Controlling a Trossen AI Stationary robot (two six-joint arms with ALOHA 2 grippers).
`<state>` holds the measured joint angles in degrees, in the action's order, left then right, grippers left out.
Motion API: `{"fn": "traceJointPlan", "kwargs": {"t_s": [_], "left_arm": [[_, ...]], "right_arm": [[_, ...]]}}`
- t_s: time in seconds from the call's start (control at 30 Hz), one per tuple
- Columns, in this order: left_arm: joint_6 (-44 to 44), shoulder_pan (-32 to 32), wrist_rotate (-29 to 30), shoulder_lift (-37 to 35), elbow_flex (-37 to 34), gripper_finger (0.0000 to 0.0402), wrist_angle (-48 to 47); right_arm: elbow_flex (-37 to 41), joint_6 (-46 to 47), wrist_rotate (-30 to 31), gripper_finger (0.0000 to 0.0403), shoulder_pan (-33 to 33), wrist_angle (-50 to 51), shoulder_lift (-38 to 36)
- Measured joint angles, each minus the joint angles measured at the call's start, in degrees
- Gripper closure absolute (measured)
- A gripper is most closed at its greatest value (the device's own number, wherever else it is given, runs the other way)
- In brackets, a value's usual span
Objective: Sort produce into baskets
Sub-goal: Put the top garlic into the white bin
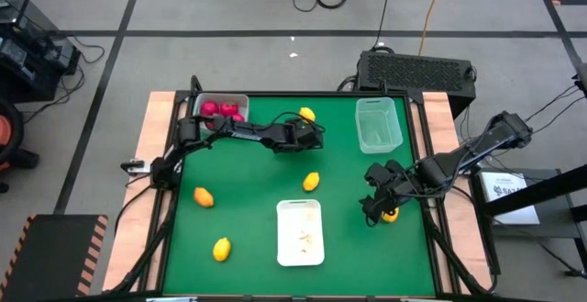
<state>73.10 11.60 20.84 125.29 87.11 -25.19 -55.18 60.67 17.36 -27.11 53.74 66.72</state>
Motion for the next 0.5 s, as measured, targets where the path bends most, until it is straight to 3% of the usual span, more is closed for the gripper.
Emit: {"fn": "traceJointPlan", "kwargs": {"t_s": [0.3,0.5], "left_arm": [[-0.84,0.01,0.63,0.2,-0.06,0.0383,0.49],[-7.49,0.2,-1.24,-1.59,-0.19,0.0387,-0.75]], "right_arm": [[0.0,1.16,-1.25,0.009,0.0,-0.02,0.0],[0.0,1.68,-1.43,0.009,-0.04,-0.08,0.0]]}}
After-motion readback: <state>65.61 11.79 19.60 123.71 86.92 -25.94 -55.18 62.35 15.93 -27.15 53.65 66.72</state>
